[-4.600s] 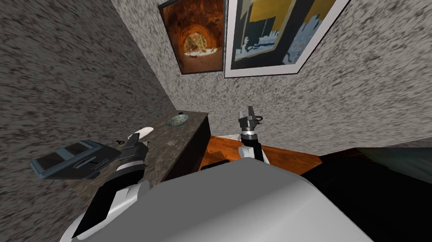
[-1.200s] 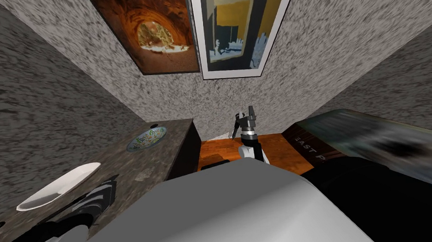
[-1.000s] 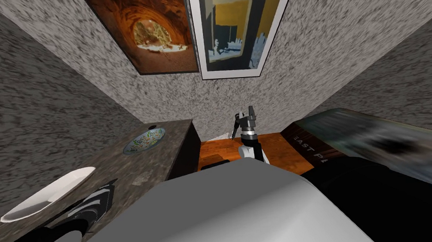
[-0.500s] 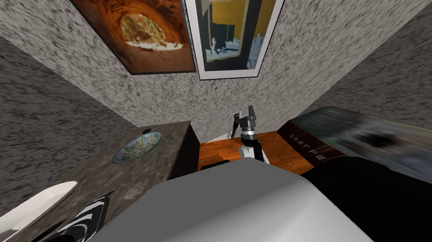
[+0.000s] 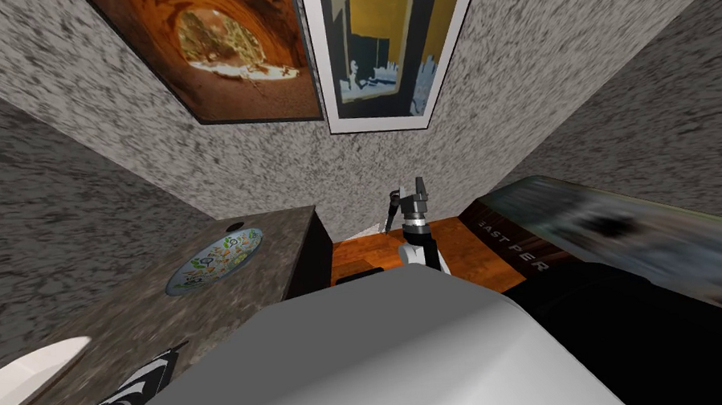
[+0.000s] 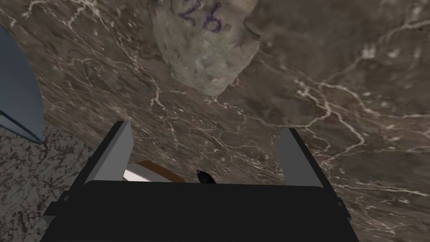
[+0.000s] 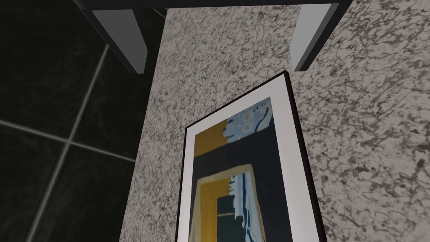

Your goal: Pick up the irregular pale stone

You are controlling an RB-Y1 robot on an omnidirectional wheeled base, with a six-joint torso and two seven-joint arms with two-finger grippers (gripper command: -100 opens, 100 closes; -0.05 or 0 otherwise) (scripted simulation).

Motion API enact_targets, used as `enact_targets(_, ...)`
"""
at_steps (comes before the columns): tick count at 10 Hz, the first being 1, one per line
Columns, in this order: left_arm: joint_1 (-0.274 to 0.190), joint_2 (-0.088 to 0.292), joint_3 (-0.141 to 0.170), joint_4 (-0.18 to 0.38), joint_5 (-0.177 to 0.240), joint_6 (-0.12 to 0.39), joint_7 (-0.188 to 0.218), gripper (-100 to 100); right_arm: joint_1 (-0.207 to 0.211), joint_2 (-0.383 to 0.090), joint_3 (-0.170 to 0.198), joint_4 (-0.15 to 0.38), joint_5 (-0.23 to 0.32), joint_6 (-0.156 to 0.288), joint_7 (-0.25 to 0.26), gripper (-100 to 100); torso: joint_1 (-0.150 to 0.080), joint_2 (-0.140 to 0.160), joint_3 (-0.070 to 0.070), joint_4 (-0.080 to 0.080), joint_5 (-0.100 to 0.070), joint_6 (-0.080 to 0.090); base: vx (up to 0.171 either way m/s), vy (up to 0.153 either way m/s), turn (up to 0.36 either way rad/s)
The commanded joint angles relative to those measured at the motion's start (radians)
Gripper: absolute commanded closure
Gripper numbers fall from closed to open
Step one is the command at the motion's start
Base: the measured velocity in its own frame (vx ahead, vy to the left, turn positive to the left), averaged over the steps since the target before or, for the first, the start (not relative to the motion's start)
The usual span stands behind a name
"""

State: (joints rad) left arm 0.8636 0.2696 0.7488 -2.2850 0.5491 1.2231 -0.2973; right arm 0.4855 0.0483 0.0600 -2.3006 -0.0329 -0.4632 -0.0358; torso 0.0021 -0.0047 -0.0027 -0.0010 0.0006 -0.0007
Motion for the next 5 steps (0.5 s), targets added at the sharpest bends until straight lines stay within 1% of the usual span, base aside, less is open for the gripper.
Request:
enact_targets(1, 0.027, 0.007, 0.018, 0.005, 0.033, 0.050, -0.009, -100, 0.000, 0.000, 0.000, 0.000, 0.000, 0.000, 0.000, 0, 0.000, 0.000, 0.000, 0.000, 0.000, 0.000, 0.079, 0.039, -0.150)
enact_targets(2, 0.027, 0.007, 0.018, 0.005, 0.033, 0.061, -0.009, -100, 0.000, 0.000, 0.000, 0.000, 0.000, 0.000, 0.000, 0, 0.000, -0.001, 0.000, 0.000, 0.000, 0.000, 0.059, 0.040, -0.048)
enact_targets(3, 0.038, 0.012, 0.024, 0.011, 0.047, 0.093, -0.012, -100, 0.000, 0.000, 0.000, 0.000, 0.000, 0.000, 0.000, 0, 0.000, 0.000, 0.000, 0.000, 0.000, 0.000, 0.049, 0.035, -0.070)
enact_targets(5, 0.055, 0.020, 0.030, 0.023, 0.069, 0.147, -0.019, -100, 0.000, 0.000, 0.000, 0.000, 0.000, 0.000, 0.000, 0, 0.000, 0.000, 0.000, 0.000, 0.000, 0.000, 0.073, 0.050, -0.124)
